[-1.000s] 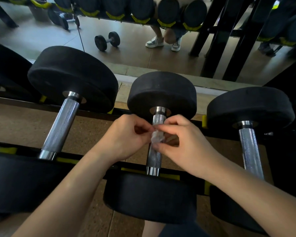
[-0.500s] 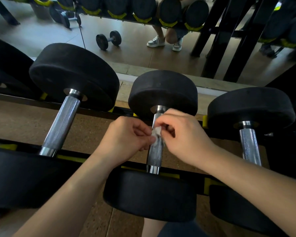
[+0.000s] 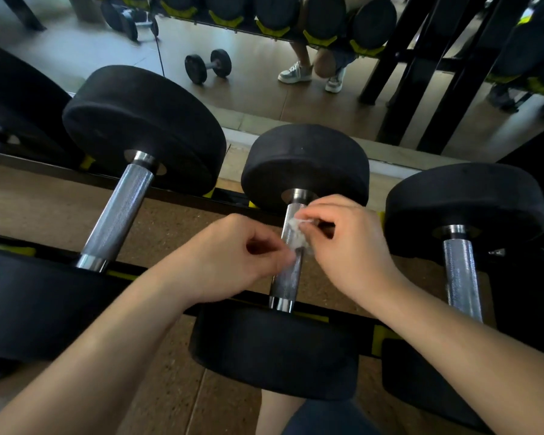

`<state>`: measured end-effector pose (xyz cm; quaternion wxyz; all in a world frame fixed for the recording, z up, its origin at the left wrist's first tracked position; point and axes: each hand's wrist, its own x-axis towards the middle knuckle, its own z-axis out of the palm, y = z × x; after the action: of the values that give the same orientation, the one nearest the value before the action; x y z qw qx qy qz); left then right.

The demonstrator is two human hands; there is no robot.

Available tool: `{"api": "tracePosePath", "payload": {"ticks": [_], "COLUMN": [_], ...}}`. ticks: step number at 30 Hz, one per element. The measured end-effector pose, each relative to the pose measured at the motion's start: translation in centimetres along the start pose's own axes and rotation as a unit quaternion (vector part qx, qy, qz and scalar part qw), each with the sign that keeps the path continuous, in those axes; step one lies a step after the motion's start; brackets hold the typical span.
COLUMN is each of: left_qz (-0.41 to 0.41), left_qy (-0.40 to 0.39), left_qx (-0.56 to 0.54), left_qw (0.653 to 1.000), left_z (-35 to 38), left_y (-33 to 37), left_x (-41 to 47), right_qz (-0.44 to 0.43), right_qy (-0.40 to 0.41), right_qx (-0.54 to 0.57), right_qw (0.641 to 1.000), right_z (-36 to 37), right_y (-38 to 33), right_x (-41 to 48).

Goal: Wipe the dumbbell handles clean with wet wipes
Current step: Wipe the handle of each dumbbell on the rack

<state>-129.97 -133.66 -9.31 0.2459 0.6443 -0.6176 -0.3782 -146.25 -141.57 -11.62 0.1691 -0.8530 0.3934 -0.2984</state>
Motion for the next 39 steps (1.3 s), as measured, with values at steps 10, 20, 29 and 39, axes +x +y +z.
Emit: {"api": "tracePosePath", "payload": {"ticks": [10,20,29,39], "left_qz": [0.304,0.317,0.304,-0.083], "left_qy": [0.070,0.177,0.228,0.117], "left_qx": [0.244,0.282,0.165,0.059], "left_qw": [0.918,0.888,0.910,0.988], "left_z": [4.7,6.1,6.2,4.5], "left_y": [1.7,1.6,0.3,0.9], "left_x": [-5.3,-5.7,-5.9,-6.5], "right_qz": [-0.133,-0.188,-0.250,-0.254], "right_qy": [-0.111,-0.165,-0.174,-0.160], "right_qx": [-0.036,-0.036,-0.042,-0.034], "right_qw": [0.984,0.968,0.952,0.953], "right_z": [-0.7,-0.8,-0.8,-1.0], "right_y": [0.3,0.6,0.8,1.0], "right_x": [0.0,-0.1,0.1,1.4]}}
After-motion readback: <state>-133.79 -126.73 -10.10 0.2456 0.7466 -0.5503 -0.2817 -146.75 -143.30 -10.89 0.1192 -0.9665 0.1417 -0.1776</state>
